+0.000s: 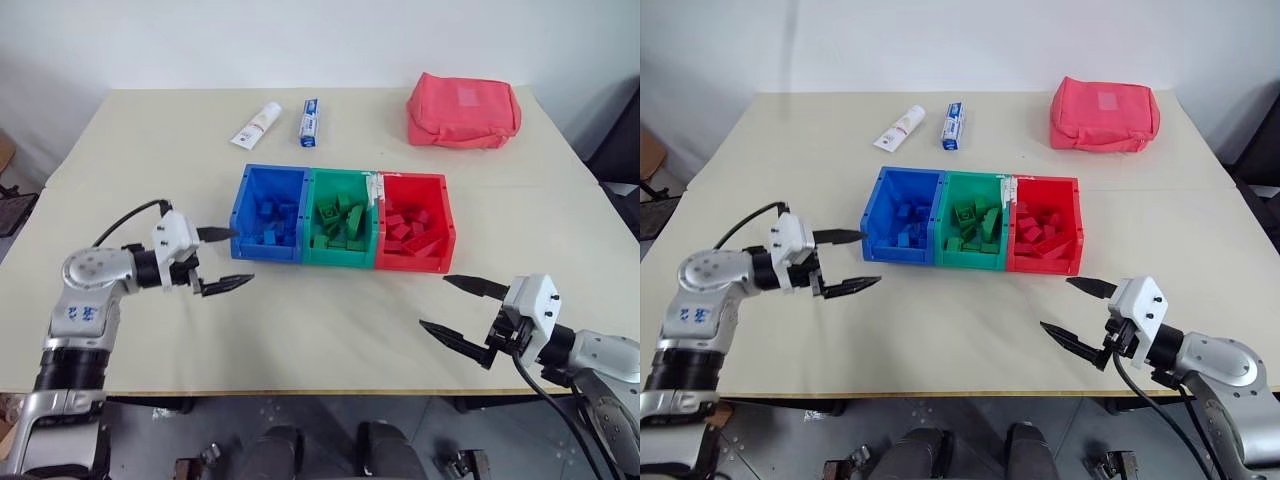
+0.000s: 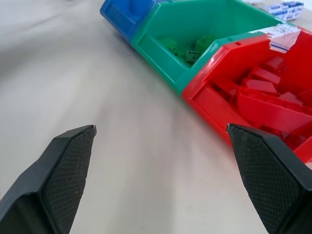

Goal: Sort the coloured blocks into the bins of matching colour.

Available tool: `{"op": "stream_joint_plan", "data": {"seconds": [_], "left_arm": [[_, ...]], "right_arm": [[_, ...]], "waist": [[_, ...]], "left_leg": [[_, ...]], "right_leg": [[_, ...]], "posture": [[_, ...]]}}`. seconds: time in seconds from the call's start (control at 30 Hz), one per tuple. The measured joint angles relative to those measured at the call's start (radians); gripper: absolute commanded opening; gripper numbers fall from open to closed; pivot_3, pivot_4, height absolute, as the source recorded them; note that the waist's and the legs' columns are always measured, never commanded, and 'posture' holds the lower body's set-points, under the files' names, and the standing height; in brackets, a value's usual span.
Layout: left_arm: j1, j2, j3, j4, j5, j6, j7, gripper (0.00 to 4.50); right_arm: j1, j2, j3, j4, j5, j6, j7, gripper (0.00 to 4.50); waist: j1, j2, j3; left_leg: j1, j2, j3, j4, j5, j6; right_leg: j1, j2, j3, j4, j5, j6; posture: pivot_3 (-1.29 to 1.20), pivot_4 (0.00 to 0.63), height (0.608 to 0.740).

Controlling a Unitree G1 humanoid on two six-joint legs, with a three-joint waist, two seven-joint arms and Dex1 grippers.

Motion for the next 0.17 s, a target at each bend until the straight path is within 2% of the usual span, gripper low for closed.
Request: {"op": "stream_joint_plan", "data": {"seconds": [0.17], "left_arm": [[0.087,-0.005,0.016,-0.039,0.000,0.002,0.045,4.49]], "right_arm": [[-0.003,0.002,0.000,0.012,-0.024,-0.021,0.004,4.50]], "waist": [[0.005,0.000,0.000]], "left_leg": [[0.000,0.000,-0.001,0.002,0.000,0.000]], "right_leg": [[0.001,0.000,0.000,0.000,0.000,0.000]], "posture": [[0.00,0.150,0.740]]}}
